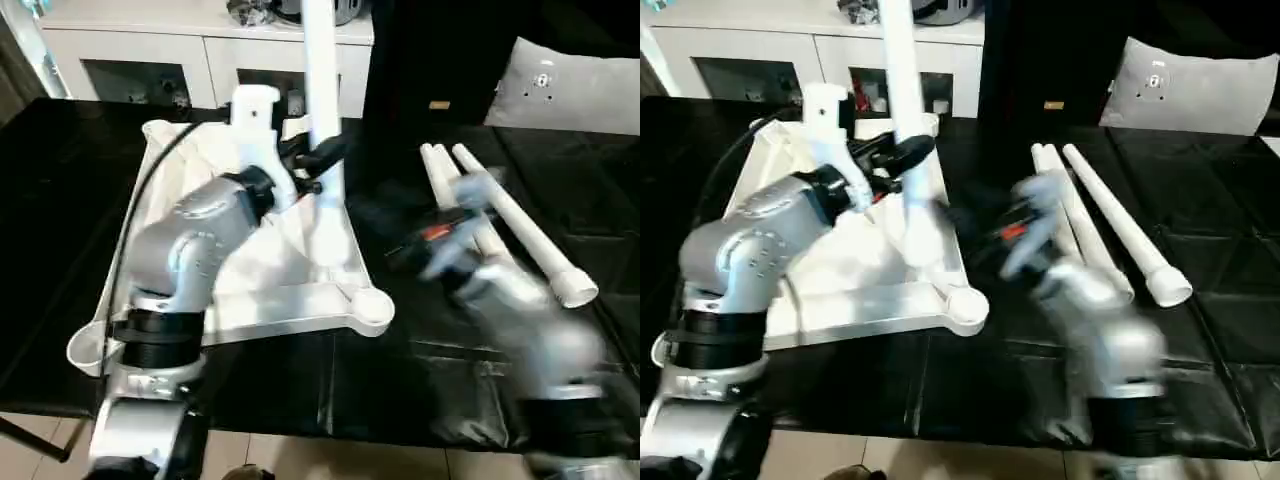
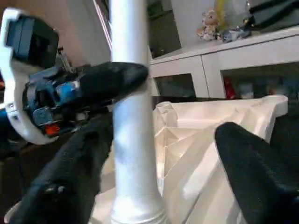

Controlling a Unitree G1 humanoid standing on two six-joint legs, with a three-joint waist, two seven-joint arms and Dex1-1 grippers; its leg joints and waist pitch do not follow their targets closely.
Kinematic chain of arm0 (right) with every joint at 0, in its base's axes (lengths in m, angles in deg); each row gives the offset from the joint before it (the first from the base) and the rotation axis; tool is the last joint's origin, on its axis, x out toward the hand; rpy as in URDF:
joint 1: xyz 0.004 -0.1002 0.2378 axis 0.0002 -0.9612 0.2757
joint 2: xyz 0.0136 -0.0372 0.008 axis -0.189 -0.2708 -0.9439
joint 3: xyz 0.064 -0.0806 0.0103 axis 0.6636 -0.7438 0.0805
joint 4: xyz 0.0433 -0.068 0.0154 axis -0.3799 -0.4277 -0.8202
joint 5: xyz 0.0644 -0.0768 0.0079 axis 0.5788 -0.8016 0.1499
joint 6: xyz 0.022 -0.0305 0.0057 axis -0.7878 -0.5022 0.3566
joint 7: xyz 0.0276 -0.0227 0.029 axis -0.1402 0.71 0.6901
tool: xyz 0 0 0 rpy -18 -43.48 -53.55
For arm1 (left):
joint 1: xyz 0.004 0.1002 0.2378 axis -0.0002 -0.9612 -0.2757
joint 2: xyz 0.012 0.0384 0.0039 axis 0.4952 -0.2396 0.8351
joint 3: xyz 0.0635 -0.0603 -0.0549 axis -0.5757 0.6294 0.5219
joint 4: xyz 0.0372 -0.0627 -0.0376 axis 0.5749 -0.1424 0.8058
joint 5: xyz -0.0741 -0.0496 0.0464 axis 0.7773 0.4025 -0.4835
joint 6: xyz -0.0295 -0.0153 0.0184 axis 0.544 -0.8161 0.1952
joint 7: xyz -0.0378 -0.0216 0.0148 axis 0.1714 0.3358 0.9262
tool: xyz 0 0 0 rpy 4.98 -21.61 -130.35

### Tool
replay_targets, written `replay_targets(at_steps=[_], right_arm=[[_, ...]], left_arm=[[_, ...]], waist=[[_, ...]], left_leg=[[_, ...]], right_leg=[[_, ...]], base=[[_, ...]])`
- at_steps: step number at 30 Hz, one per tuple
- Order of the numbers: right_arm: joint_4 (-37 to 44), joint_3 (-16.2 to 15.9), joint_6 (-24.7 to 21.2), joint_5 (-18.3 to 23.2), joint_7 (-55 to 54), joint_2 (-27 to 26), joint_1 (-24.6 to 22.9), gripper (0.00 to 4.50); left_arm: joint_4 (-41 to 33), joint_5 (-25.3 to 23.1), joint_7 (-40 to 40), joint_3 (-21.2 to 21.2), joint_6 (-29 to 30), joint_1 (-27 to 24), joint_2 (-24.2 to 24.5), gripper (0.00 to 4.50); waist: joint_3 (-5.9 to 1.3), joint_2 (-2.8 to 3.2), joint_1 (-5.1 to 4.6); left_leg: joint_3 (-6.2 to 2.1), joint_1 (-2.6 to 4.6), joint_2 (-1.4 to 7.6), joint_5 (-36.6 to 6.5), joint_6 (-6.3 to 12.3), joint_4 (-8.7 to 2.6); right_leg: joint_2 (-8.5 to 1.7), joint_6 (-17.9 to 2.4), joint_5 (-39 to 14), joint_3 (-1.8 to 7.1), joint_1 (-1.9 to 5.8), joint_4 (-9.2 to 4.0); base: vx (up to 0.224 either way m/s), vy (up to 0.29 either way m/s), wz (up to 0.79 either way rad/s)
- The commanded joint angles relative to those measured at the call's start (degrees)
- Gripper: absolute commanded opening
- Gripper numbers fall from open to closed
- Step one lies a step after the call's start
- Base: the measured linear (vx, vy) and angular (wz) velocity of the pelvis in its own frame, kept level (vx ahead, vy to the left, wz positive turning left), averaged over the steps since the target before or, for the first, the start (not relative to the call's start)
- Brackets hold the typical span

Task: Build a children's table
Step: Pick table leg

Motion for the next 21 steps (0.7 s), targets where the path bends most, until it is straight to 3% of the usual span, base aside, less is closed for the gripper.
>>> replay_targets(at_steps=[1, 2, 4, 9, 10, 13, 14, 16, 20, 21], right_arm=[[0.55, 2.74, -5.62, 5.53, 0.23, 1.27, 1.17, 4.25], [0.55, 3.92, -7.09, 8.07, 0.48, 1.54, 1.54, 4.29], [0.89, 5.50, -9.32, 11.97, 0.74, 2.32, 2.12, 4.33], [4.26, -0.06, -8.68, 7.39, 8.51, 8.05, 1.44, 4.50], [4.49, -1.01, -8.56, 6.82, 10.00, 9.06, 1.59, 4.50], [4.91, -2.81, -9.79, 7.67, 12.44, 11.45, 2.13, 4.50], [4.51, -3.97, -10.33, 7.70, 13.35, 12.52, 2.77, 4.50], [4.16, -4.43, -10.37, 7.46, 13.56, 12.87, 3.14, 4.50], [2.26, -6.61, -9.36, 5.23, 15.08, 13.60, 4.55, 4.50], [1.66, -7.68, -9.02, 4.41, 16.02, 13.88, 5.00, 4.50]], left_arm=[[-0.96, 4.51, -2.95, 1.71, 2.73, 1.79, 0.42, 1.84], [-1.36, 5.94, -3.94, 2.13, 3.71, 1.79, 0.64, 1.84], [-1.88, 9.60, -5.72, 3.60, 5.92, 1.99, 0.75, 1.84], [-4.08, 10.38, -14.34, 0.15, 4.18, 1.84, 4.39, 1.84], [-4.33, 9.35, -16.04, -1.01, 2.29, 2.04, 5.09, 1.84], [-4.37, 10.06, -18.05, -1.59, 1.65, 3.27, 5.68, 1.84], [-5.23, 8.79, -21.87, -4.55, 0.02, 3.52, 7.68, 1.84], [-5.59, 8.14, -23.60, -5.94, -0.77, 3.48, 8.63, 1.84], [-5.93, 8.63, -26.14, -7.56, -0.72, 3.80, 9.22, 1.84], [-6.21, 8.77, -27.28, -8.32, -0.82, 3.86, 9.45, 1.84]], waist=[[-3.99, -0.52, 0.11], [-3.95, -0.82, 0.09], [-4.02, -0.75, 0.25], [-4.01, -0.89, 0.37], [-3.92, -1.19, 0.17], [-3.90, -1.02, 0.21], [-3.89, -1.00, 0.34], [-3.84, -0.97, 0.28], [-3.86, -0.91, 0.20], [-3.86, -1.22, 0.15]], left_leg=[[-1.11, 1.71, 3.13, -4.40, 2.80, -3.30], [-1.00, 1.74, 3.11, -4.84, 2.82, -3.28], [-1.00, 1.65, 3.09, -4.37, 2.80, -3.21], [-1.12, 1.51, 3.25, -3.71, 2.88, -3.27], [-0.97, 1.49, 3.37, -3.81, 2.79, -3.35], [-1.02, 1.60, 3.42, -4.36, 2.49, -3.34], [-1.07, 1.71, 3.40, -4.51, 2.50, -3.33], [-1.07, 1.68, 3.48, -4.55, 2.30, -3.40], [-0.97, 1.66, 3.42, -4.37, 1.88, -3.32], [-0.91, 1.64, 3.39, -4.35, 1.85, -3.30]], right_leg=[[-4.05, -14.49, 2.02, 1.85, 2.57, -4.31], [-4.00, -14.53, 0.84, 1.88, 2.51, -4.49], [-4.10, -14.52, 0.24, 1.84, 2.52, -4.39], [-4.03, -13.04, -0.16, 1.75, 2.57, -4.52], [-4.07, -12.73, -0.11, 1.90, 2.51, -4.48], [-4.16, -12.96, -1.13, 1.85, 2.49, -4.51], [-4.19, -13.14, -1.39, 1.87, 2.41, -4.54], [-4.19, -12.92, -1.88, 1.89, 2.37, -4.48], [-4.20, -13.78, -0.97, 1.86, 2.35, -4.30], [-4.21, -13.90, -0.86, 1.91, 2.42, -4.36]], base=[[0.000, 0.000, 0.00], [0.000, 0.000, 0.00], [0.000, 0.000, 0.00], [0.000, 0.000, 0.00], [0.000, 0.000, 0.00], [0.000, 0.000, 0.00], [0.000, 0.000, 0.00], [0.000, 0.000, 0.00], [0.000, 0.000, 0.00], [0.000, 0.000, 0.00]])
